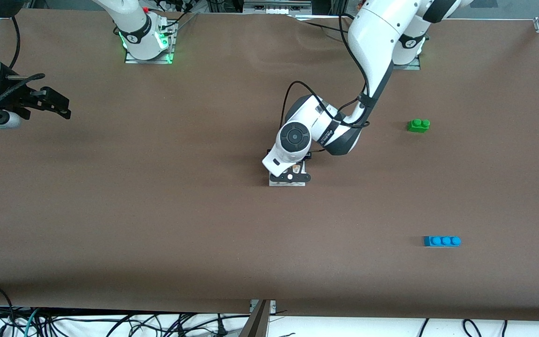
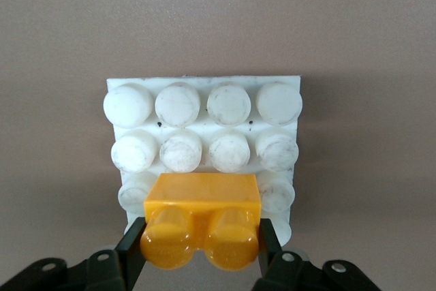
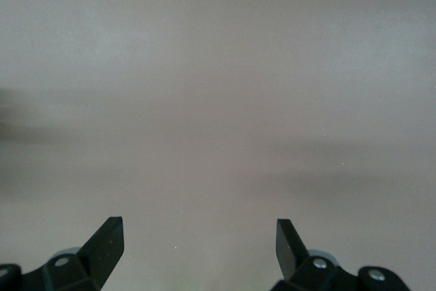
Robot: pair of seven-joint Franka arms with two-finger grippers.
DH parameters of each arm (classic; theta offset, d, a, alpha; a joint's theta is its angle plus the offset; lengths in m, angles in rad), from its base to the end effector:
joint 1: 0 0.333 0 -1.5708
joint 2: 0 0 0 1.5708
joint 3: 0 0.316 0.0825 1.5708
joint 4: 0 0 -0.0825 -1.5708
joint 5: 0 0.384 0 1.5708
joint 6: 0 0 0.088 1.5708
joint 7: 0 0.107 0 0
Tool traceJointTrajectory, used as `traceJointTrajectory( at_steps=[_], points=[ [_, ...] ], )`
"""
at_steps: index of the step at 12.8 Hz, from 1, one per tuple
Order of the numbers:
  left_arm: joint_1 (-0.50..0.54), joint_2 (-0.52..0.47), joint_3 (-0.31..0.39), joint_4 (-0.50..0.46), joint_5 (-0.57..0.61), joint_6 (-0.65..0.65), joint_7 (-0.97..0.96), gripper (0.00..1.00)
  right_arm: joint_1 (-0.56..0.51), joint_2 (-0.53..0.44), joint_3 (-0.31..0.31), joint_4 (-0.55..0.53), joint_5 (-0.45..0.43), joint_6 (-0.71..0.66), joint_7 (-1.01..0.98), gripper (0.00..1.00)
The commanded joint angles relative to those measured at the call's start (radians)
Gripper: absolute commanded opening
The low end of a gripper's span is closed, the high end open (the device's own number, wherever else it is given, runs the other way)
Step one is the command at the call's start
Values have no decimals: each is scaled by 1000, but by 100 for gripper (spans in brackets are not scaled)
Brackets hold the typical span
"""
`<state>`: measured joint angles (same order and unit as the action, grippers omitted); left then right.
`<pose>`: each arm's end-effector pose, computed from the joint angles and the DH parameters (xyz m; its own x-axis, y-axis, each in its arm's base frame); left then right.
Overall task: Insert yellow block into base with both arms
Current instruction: 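Press the yellow brick down onto the base plate studs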
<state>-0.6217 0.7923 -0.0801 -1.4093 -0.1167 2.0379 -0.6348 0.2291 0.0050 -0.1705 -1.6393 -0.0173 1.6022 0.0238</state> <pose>0.5459 -0.4564 0.2184 0.9747 0.0104 -0.2234 0.0158 -0.9996 0.0224 0.5556 0.0310 0.5921 0.9985 0.0353 -0.0416 0.0361 -0.9992 0.0191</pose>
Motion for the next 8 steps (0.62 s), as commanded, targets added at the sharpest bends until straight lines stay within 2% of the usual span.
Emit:
traceJointTrajectory(
  at_steps=[1,8],
  points=[
    [-13,13,10,7,26,-7,17,46,19,10,5,19,-3,-7,-15,99],
    [-19,18,10,6,26,-16,18,47,50,33,8,67,-9,4,-12,99]
  ],
)
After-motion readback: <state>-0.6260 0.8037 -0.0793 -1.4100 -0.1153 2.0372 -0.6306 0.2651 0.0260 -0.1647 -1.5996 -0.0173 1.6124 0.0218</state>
